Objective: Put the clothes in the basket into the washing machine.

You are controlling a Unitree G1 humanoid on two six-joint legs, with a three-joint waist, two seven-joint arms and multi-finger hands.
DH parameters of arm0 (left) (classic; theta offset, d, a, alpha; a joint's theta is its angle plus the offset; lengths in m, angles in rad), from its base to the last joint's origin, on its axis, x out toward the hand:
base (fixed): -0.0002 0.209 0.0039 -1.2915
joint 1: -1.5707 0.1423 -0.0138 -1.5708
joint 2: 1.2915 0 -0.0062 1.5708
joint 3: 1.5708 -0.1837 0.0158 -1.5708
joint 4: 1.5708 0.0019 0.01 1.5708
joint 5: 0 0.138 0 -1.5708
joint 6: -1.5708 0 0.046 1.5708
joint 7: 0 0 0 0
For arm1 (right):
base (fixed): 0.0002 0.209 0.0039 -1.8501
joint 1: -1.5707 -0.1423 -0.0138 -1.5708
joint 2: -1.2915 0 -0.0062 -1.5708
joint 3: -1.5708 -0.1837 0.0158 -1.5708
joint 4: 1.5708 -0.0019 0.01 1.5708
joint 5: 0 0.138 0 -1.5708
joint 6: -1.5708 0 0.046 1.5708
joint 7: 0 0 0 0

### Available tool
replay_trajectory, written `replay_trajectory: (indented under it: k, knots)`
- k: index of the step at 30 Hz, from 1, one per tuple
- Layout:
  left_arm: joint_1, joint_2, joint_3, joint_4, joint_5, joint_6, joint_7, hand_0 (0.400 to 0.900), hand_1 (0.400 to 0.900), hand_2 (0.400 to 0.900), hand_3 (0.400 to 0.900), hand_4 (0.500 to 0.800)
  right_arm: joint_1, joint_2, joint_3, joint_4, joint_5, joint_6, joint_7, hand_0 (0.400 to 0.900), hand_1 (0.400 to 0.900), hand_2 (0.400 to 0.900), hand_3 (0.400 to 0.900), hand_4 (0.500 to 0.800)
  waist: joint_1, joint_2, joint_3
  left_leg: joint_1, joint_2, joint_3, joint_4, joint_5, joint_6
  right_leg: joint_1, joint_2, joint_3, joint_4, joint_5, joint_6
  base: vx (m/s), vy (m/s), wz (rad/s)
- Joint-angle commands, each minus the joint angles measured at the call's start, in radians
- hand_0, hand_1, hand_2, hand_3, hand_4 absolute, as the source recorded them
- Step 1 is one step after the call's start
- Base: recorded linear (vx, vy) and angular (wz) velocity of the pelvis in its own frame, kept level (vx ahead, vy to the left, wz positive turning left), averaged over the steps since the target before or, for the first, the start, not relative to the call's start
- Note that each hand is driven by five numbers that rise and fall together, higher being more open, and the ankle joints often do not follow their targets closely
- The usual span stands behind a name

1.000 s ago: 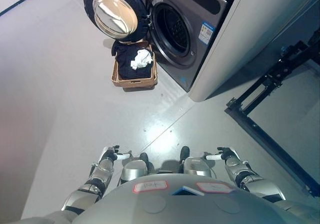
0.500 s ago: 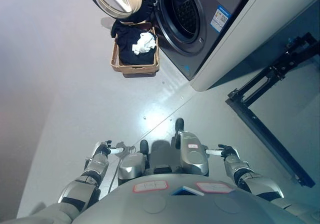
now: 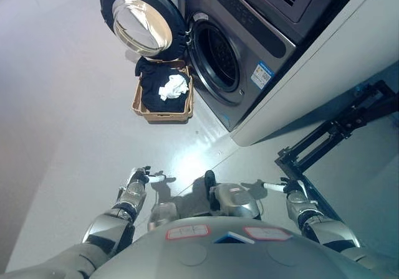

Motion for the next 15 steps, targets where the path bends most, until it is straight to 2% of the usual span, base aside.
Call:
replay_trajectory:
  k: [1, 2, 3, 5, 6, 7, 8, 9, 10, 11, 12, 13, 15]
  knots:
    - [-0.014, 0.052, -0.042, -0.074, -0.026, -0.030, 0.038, 0.900, 0.900, 0.900, 0.900, 0.800, -0.016, -0.025, 0.019, 0.009, 0.039, -0.010, -0.043, 0.900, 0.900, 0.900, 0.900, 0.800, 0.015, -0.076, 0.078, 0.046, -0.122, 0.143, 0.158, 0.300, 0.144, -0.011, -0.034, 0.076, -0.033, 0.083, 0.089, 0.28, -0.088, -0.54]
    - [-0.010, 0.056, -0.042, -0.074, -0.034, -0.032, 0.046, 0.900, 0.900, 0.900, 0.900, 0.800, -0.030, -0.026, 0.030, 0.000, 0.047, -0.018, -0.052, 0.900, 0.900, 0.900, 0.900, 0.800, 0.050, -0.098, 0.096, -0.097, -0.120, 0.176, 0.152, 0.241, 0.174, 0.027, -0.032, 0.107, -0.021, 0.055, 0.081, 0.29, -0.055, -0.62]
    - [-0.011, 0.059, -0.041, -0.069, -0.035, -0.032, 0.051, 0.900, 0.900, 0.900, 0.900, 0.800, -0.035, -0.022, 0.038, -0.002, 0.048, -0.021, -0.054, 0.900, 0.900, 0.900, 0.900, 0.800, 0.062, -0.109, 0.102, -0.147, -0.098, 0.194, 0.108, 0.224, 0.188, 0.046, -0.031, 0.122, -0.017, 0.042, 0.081, 0.39, -0.054, -0.77]
    - [-0.013, 0.065, -0.045, -0.056, -0.041, -0.030, 0.063, 0.900, 0.900, 0.900, 0.900, 0.800, -0.043, -0.006, 0.049, 0.002, 0.055, -0.025, -0.064, 0.900, 0.900, 0.900, 0.900, 0.800, 0.084, -0.131, 0.113, -0.224, -0.017, 0.213, -0.031, 0.228, 0.195, 0.081, -0.032, 0.154, -0.014, 0.019, 0.090, 0.30, 0.052, -0.54]
    - [-0.017, 0.069, -0.046, -0.054, -0.042, -0.029, 0.066, 0.900, 0.900, 0.900, 0.900, 0.800, -0.045, 0.000, 0.052, 0.006, 0.057, -0.026, -0.067, 0.900, 0.900, 0.900, 0.900, 0.800, 0.094, -0.132, 0.114, -0.237, 0.019, 0.202, -0.155, 0.254, 0.187, 0.101, -0.032, 0.167, -0.022, 0.006, 0.098, 0.31, 0.125, -0.56]
    - [-0.018, 0.071, -0.047, -0.053, -0.041, -0.028, 0.067, 0.900, 0.900, 0.900, 0.900, 0.800, -0.045, 0.002, 0.051, 0.010, 0.058, -0.026, -0.068, 0.900, 0.900, 0.900, 0.900, 0.800, 0.104, -0.129, 0.115, -0.226, 0.036, 0.185, -0.266, 0.282, 0.176, 0.121, -0.030, 0.181, -0.032, -0.002, 0.105, 0.39, 0.222, -0.80]
    - [-0.018, 0.075, -0.044, -0.050, -0.043, -0.033, 0.068, 0.900, 0.900, 0.900, 0.900, 0.800, -0.047, 0.006, 0.054, 0.017, 0.055, -0.026, -0.070, 0.900, 0.900, 0.900, 0.900, 0.800, 0.120, -0.109, 0.110, -0.215, 0.063, 0.129, -0.457, 0.366, 0.151, 0.149, -0.019, 0.211, -0.047, -0.017, 0.118, 0.41, 0.256, -1.03]
    - [-0.014, 0.073, -0.041, -0.046, -0.043, -0.032, 0.070, 0.900, 0.900, 0.900, 0.900, 0.800, -0.048, 0.004, 0.054, 0.024, 0.050, -0.025, -0.070, 0.900, 0.900, 0.900, 0.900, 0.800, 0.133, -0.100, 0.108, -0.192, 0.083, 0.083, -0.579, 0.405, 0.138, 0.173, -0.021, 0.238, -0.054, -0.027, 0.125, 0.40, 0.295, -1.06]
    - [-0.010, 0.068, -0.042, -0.040, -0.041, -0.029, 0.068, 0.900, 0.900, 0.900, 0.900, 0.800, -0.045, 0.003, 0.050, 0.033, 0.048, -0.021, -0.070, 0.900, 0.900, 0.900, 0.900, 0.800, 0.137, -0.086, 0.099, -0.184, 0.108, 0.064, -0.638, 0.433, 0.117, 0.190, -0.026, 0.256, -0.057, -0.039, 0.129, 0.34, 0.272, -0.92]
    - [-0.009, 0.064, -0.044, -0.032, -0.037, -0.026, 0.066, 0.900, 0.900, 0.900, 0.900, 0.800, -0.042, 0.003, 0.045, 0.038, 0.048, -0.021, -0.069, 0.900, 0.900, 0.900, 0.900, 0.800, 0.141, -0.075, 0.092, -0.167, 0.122, 0.062, -0.691, 0.450, 0.095, 0.211, -0.036, 0.270, -0.060, -0.058, 0.137, 0.31, 0.303, -0.82]
    - [-0.004, 0.058, -0.046, -0.028, -0.030, -0.025, 0.059, 0.900, 0.900, 0.900, 0.900, 0.800, -0.039, 0.001, 0.037, 0.044, 0.046, -0.019, -0.064, 0.900, 0.900, 0.900, 0.900, 0.800, 0.140, -0.064, 0.081, -0.131, 0.120, 0.077, -0.710, 0.429, 0.096, 0.224, -0.051, 0.282, -0.049, -0.081, 0.147, 0.27, 0.308, -0.85]
    - [-0.005, 0.060, -0.046, -0.027, -0.024, -0.024, 0.056, 0.900, 0.900, 0.900, 0.900, 0.800, -0.036, 0.002, 0.035, 0.046, 0.048, -0.019, -0.063, 0.900, 0.900, 0.900, 0.900, 0.800, 0.143, -0.056, 0.070, -0.120, 0.118, 0.066, -0.711, 0.432, 0.093, 0.225, -0.057, 0.285, -0.045, -0.084, 0.147, 0.24, 0.324, -0.76]
    - [-0.016, 0.079, -0.058, -0.034, -0.001, -0.027, 0.038, 0.900, 0.900, 0.900, 0.900, 0.800, -0.027, 0.003, 0.019, 0.044, 0.057, -0.020, -0.052, 0.900, 0.900, 0.900, 0.900, 0.800, 0.144, -0.054, 0.051, -0.096, 0.099, 0.084, -0.694, 0.414, 0.100, 0.224, -0.103, 0.290, 0.004, -0.111, 0.176, 0.22, 0.352, -0.67]
